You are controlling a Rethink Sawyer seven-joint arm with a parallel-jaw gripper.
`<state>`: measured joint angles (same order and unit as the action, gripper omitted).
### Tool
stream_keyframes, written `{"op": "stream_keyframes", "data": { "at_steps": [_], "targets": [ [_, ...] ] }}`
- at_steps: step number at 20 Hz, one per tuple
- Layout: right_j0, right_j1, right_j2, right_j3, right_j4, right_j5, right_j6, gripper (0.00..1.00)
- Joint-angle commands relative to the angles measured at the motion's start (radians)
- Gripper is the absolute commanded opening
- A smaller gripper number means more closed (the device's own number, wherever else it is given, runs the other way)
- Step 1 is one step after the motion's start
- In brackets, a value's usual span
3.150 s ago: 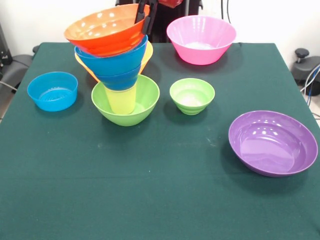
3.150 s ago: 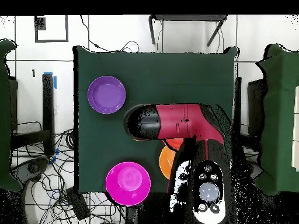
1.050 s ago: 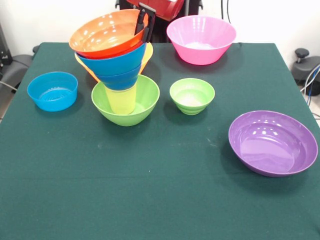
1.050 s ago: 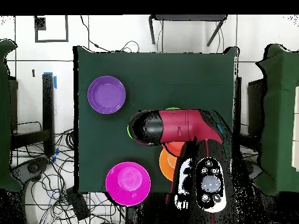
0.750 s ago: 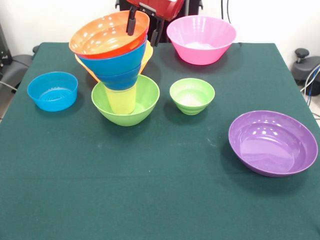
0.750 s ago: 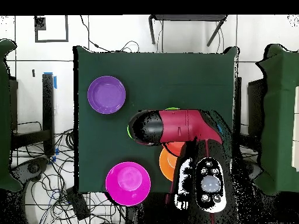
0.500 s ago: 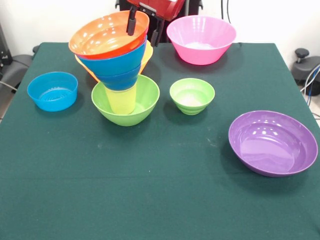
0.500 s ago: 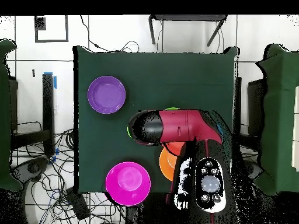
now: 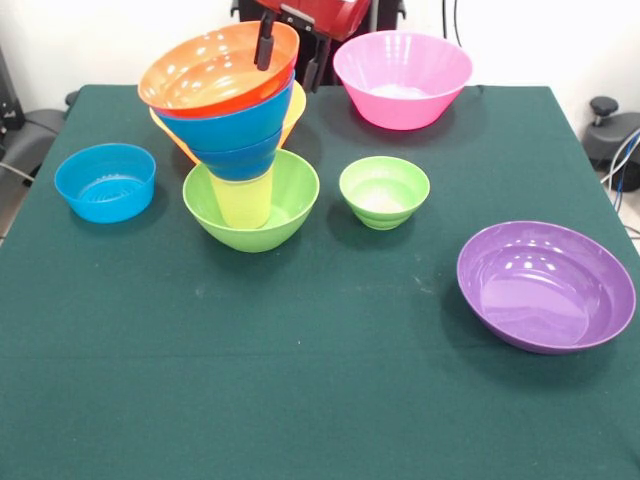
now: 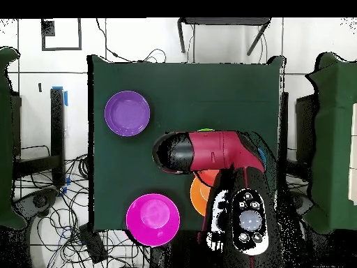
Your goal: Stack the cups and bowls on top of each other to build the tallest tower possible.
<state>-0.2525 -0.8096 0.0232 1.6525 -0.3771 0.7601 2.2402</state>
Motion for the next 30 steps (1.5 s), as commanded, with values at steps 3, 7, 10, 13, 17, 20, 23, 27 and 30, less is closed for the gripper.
{"op": "stream_keyframes", "data": {
  "at_steps": [3, 7, 10, 13, 17, 20, 23, 27, 30],
  "targets": [
    [0.060, -0.011, 0.029, 0.040, -0.084, -0.016, -0.051, 1.00],
    [0.092, -0.017, 0.007, 0.044, -0.073, -0.013, -0.015, 1.00],
    [0.115, -0.017, -0.005, 0.037, -0.065, -0.005, 0.004, 1.00],
    [0.129, -0.016, -0.013, 0.042, -0.050, -0.006, 0.016, 1.00],
    [0.147, -0.010, -0.025, 0.046, -0.041, -0.018, 0.035, 1.00],
    [0.156, -0.008, -0.032, 0.046, -0.035, -0.022, 0.039, 1.00],
    [0.162, -0.001, -0.039, 0.050, -0.030, -0.035, 0.044, 1.00],
    [0.167, 0.030, -0.043, 0.068, -0.022, -0.095, 0.074, 1.00],
    [0.175, 0.064, -0.048, 0.087, -0.009, -0.152, 0.117, 1.00]
  ]
}}
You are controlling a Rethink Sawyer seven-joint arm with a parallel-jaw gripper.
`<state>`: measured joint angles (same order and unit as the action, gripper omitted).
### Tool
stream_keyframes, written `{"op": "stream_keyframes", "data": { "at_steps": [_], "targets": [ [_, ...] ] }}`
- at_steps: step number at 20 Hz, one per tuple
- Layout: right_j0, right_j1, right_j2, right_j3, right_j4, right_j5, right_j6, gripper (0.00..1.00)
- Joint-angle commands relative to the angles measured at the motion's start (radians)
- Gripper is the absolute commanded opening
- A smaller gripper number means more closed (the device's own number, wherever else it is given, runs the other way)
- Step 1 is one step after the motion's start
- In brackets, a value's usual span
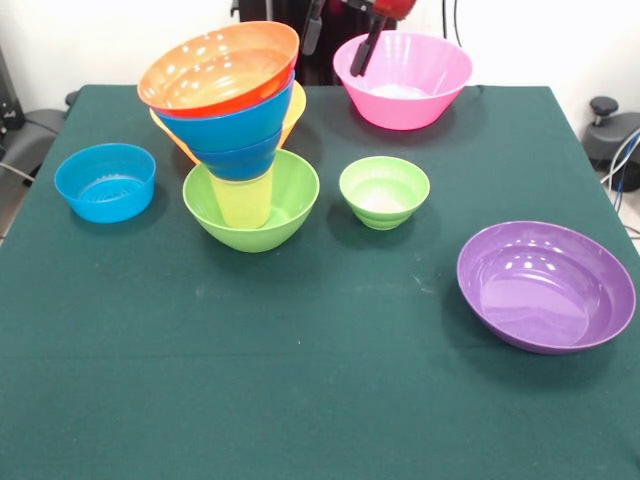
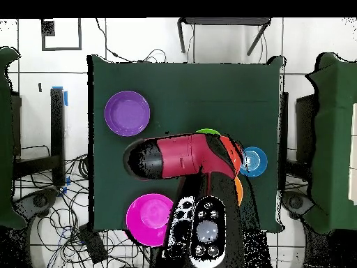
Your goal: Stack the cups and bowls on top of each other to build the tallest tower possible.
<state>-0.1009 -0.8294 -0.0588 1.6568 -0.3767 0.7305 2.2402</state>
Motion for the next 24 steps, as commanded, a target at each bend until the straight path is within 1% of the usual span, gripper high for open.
{"op": "stream_keyframes", "data": {
  "at_steps": [1, 3, 7, 11, 13, 18, 20, 24],
  "targets": [
    [0.027, 0.087, 0.030, 0.091, -0.003, -0.133, 0.128, 1.00],
    [0.032, 0.096, 0.029, 0.106, 0.017, -0.153, 0.147, 1.00],
    [0.062, 0.119, 0.005, 0.132, 0.047, -0.210, 0.203, 1.00],
    [0.088, 0.144, -0.016, 0.158, 0.088, -0.262, 0.236, 1.00],
    [0.090, 0.151, -0.014, 0.180, 0.122, -0.278, 0.234, 1.00],
    [0.130, 0.142, -0.050, 0.224, 0.172, -0.296, 0.240, 1.00],
    [0.135, 0.143, -0.054, 0.242, 0.196, -0.304, 0.236, 1.00],
    [0.157, 0.162, -0.076, 0.278, 0.239, -0.352, 0.255, 1.00]
  ]
}}
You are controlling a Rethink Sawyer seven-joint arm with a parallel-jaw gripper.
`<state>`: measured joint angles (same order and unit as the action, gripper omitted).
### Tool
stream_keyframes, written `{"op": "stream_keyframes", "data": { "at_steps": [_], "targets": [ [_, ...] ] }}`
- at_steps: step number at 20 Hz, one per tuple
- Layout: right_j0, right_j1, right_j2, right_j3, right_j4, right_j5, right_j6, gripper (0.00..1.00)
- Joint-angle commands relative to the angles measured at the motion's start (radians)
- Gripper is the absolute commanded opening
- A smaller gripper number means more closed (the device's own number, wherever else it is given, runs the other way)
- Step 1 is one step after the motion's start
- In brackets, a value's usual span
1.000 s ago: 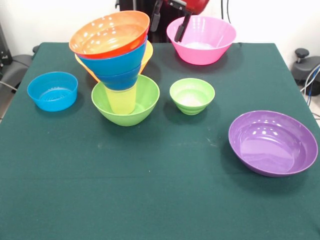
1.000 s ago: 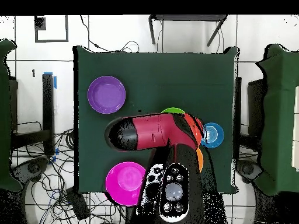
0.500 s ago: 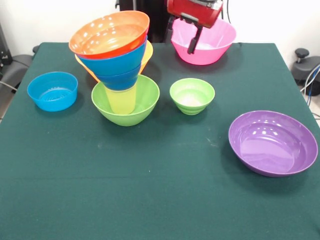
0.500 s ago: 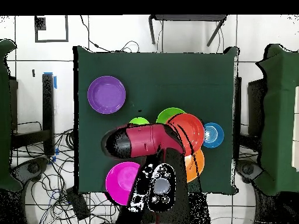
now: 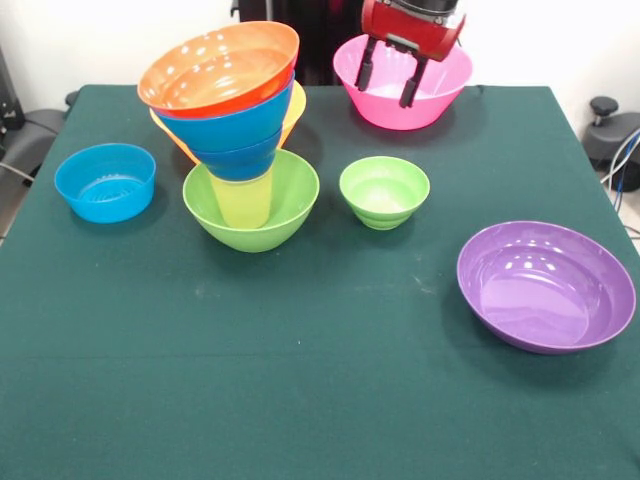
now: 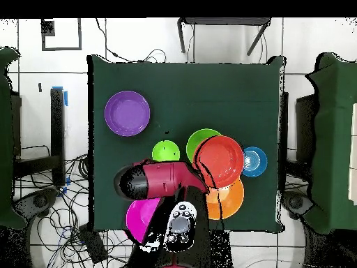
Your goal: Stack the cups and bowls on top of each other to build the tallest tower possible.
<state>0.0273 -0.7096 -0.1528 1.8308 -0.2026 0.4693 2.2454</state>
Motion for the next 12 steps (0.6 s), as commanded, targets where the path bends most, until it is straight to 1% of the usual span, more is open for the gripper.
{"op": "stream_keyframes", "data": {
  "at_steps": [1, 3, 7, 12],
  "targets": [
    [0.036, 0.053, 0.010, 0.111, 0.074, -0.110, 0.258, 1.00],
    [0.052, 0.072, -0.004, 0.125, 0.092, -0.148, 0.269, 1.00],
    [0.074, 0.096, -0.008, 0.156, 0.132, -0.197, 0.283, 1.00],
    [0.108, 0.164, 0.002, 0.182, 0.187, -0.302, 0.323, 1.00]
  ]
}}
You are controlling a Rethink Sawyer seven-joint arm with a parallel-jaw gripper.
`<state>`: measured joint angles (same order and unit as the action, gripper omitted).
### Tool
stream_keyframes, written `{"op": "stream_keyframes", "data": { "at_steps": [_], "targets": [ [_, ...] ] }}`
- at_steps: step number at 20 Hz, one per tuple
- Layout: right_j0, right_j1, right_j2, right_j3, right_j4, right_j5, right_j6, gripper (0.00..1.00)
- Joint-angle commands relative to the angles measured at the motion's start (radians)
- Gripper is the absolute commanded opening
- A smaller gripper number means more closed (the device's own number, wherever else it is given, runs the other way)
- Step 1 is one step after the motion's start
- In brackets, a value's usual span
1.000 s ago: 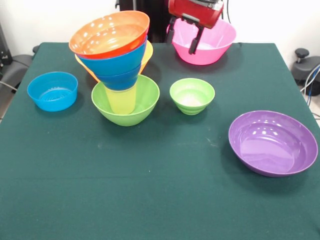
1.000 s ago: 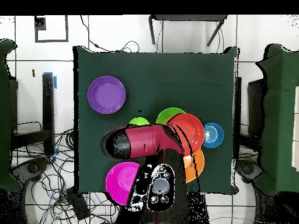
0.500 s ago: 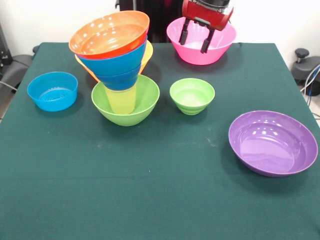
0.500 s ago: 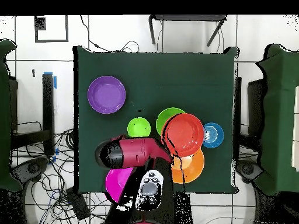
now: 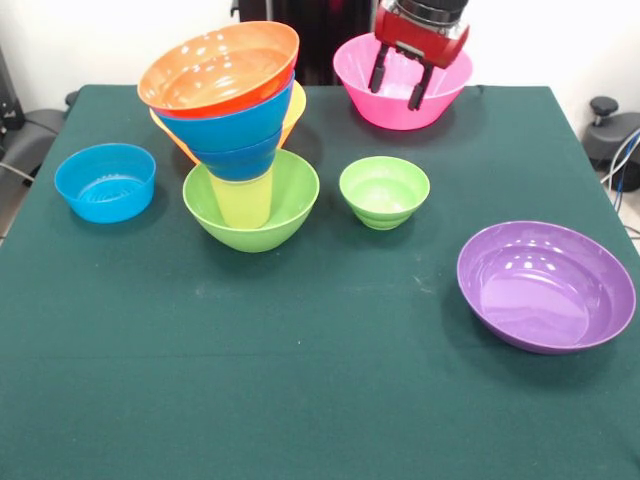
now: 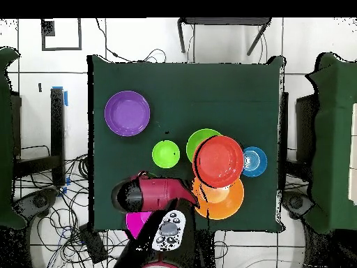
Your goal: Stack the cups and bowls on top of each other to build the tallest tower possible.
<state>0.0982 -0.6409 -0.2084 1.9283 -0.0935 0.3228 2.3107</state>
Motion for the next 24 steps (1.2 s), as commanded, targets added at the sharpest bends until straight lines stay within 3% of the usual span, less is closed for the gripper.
{"op": "stream_keyframes", "data": {
  "at_steps": [1, 9, 19, 24],
  "targets": [
    [0.044, 0.103, 0.058, 0.083, 0.089, -0.165, 0.264, 1.00],
    [0.101, 0.106, 0.050, 0.102, 0.159, -0.172, 0.279, 1.00],
    [0.152, 0.062, 0.015, 0.123, 0.214, -0.103, 0.273, 1.00],
    [0.164, 0.082, 0.019, 0.126, 0.243, -0.132, 0.274, 1.00]
  ]
}}
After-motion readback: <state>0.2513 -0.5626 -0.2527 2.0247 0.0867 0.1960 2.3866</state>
